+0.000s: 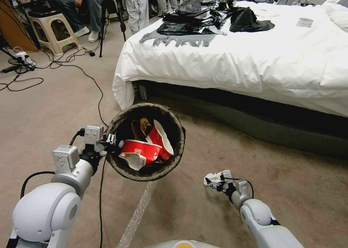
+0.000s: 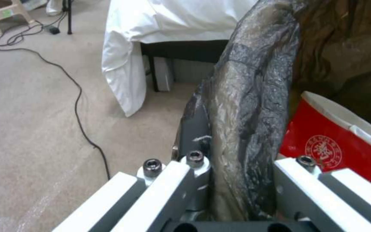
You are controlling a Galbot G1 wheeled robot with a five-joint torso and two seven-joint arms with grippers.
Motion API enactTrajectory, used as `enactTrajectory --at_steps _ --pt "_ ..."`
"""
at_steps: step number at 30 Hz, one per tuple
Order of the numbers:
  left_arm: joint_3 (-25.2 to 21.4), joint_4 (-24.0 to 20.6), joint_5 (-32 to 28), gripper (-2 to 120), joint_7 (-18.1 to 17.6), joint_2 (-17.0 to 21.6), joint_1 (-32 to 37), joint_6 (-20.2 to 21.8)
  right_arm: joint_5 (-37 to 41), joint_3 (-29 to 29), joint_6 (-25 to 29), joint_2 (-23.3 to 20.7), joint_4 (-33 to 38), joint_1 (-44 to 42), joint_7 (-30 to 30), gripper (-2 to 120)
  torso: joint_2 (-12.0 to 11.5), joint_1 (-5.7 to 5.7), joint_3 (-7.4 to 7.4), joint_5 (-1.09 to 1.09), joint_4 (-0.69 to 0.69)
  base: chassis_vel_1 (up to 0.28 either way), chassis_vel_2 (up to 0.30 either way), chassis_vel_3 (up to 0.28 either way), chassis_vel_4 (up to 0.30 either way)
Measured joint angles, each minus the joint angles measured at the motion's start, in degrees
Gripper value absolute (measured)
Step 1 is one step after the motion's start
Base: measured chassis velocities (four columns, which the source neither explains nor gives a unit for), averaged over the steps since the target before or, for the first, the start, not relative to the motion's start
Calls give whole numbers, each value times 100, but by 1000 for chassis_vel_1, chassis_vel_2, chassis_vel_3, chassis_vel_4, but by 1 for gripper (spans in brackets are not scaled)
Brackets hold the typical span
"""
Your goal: Pick up the trash bin, then pick up the garbage from the floor and place it into the trash bin.
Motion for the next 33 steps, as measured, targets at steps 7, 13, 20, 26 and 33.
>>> enactTrajectory --at_steps 7,13,20,26,33 --pt "8 1 16 1 10 9 17 0 27 0 -5 63 -182 92 156 100 0 0 0 -1 0 0 0 0 0" --pt "28 17 28 1 18 -2 10 -1 43 6 -16 124 -312 135 237 100 0 0 0 0 0 0 0 0 0" --pt "32 39 41 1 25 -16 7 -1 87 24 -25 176 -466 234 313 100 0 0 0 -1 0 0 0 0 0" --pt "35 47 43 1 26 -21 -4 -1 132 31 -36 193 -497 259 387 88 0 0 0 0 0 0 0 0 0" --pt "35 50 43 1 26 -23 -7 -1 141 69 -38 193 -495 221 401 63 0 0 0 0 0 0 0 0 0"
